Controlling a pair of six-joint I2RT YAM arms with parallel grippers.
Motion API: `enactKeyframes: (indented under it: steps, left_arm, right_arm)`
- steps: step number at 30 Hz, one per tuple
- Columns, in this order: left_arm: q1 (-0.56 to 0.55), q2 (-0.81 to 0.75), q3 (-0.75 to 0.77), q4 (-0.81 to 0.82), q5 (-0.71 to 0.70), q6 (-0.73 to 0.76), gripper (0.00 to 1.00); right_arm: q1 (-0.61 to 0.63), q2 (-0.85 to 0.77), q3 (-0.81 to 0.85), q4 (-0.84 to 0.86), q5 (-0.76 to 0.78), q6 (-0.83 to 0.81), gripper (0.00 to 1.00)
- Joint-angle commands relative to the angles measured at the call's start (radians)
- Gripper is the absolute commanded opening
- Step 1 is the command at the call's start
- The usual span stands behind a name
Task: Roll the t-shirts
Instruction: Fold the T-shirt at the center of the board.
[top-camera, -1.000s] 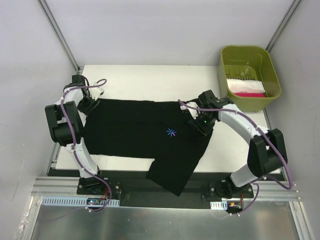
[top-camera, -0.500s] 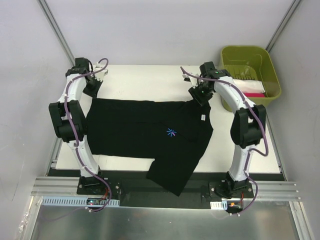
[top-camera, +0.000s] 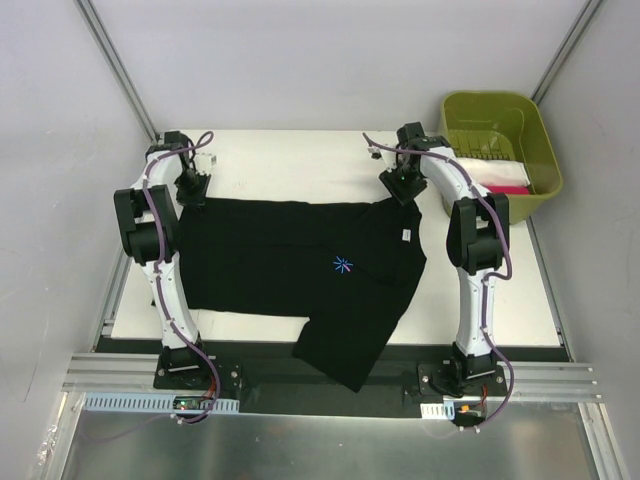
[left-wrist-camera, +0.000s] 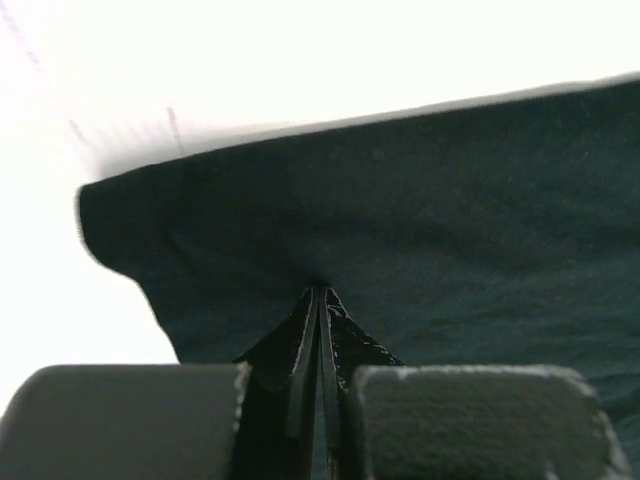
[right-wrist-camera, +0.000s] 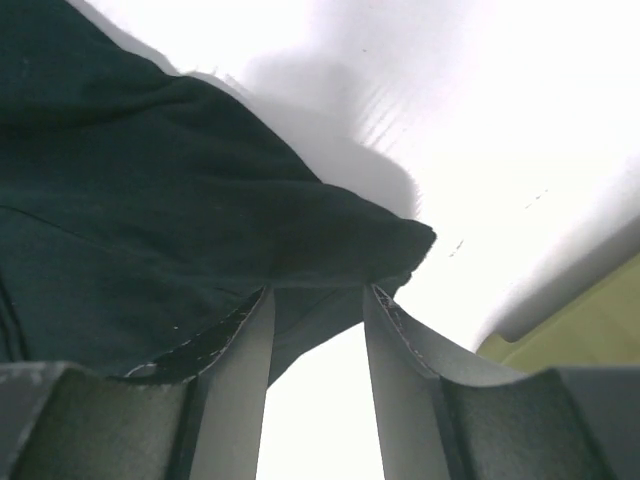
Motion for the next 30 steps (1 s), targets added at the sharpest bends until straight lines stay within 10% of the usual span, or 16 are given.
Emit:
enactKeyframes:
  steps: [1,10,18,30]
  left_arm:
    - [0.009,0.017,0.040,-0.034,-0.037,-0.059,0.00]
    - [-0.004,-0.082,0.028,-0.054,0.058,-0.114,0.00]
    - [-0.057,-0.282,-0.070,-0.078,0.168,-0.160,0.51]
    - [-0.102,-0.419,-0.147,-0.112,0.242,-0.177,0.59]
  right_arm:
    - [-0.003,-0.044,0.036,-0.055,0.008,0.012,0.44]
    - [0.007,-0.315,-0.213,-0.118,-0.187,-0.091,0.49]
    - [0.127,-0.343,-0.354,-0.210,-0.322,-0.153,0.48]
    - [0.181,-0.317,-0.494,-0.230,-0.273,-0.102,0.45]
